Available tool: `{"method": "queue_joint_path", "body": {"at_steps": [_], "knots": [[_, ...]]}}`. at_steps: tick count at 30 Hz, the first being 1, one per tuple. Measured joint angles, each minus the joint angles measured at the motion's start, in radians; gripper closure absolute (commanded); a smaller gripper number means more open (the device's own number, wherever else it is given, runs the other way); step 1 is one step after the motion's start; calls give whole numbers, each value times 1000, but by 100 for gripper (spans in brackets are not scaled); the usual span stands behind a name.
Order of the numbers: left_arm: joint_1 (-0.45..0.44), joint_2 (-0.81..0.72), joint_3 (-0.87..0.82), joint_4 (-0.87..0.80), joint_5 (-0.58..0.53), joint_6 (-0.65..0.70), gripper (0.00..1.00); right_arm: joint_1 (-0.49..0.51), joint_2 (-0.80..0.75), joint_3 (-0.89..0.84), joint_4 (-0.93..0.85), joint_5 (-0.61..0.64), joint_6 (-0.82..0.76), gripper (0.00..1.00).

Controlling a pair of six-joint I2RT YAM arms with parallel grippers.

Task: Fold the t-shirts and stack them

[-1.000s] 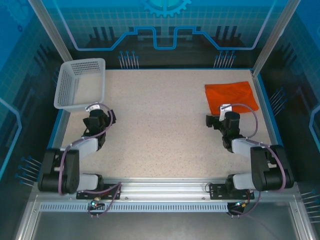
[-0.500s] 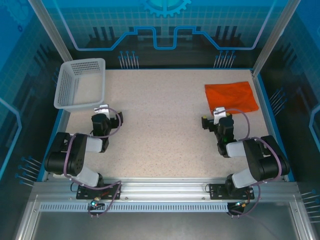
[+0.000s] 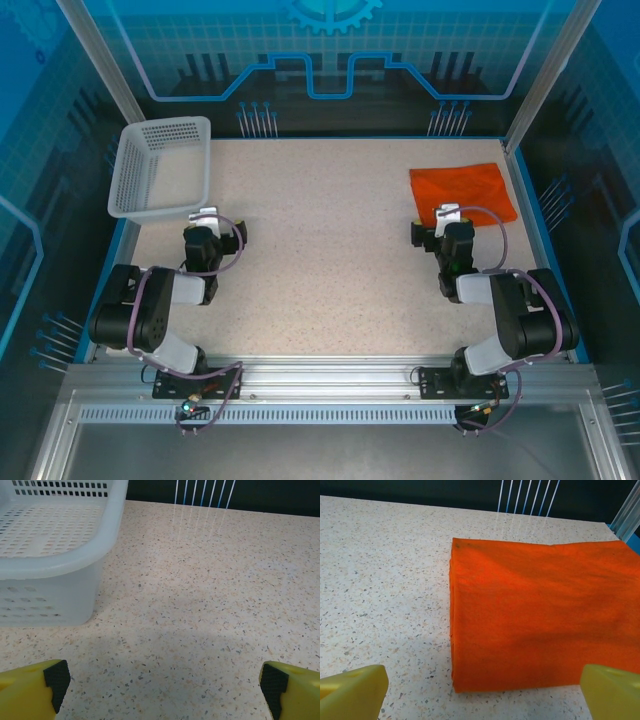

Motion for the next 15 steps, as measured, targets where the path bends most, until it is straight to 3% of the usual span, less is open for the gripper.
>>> {"method": "queue_joint_path", "body": {"at_steps": [15], "knots": [[0,0,0,4,0,6,1,0,0,0,-3,0,0,0]]}}
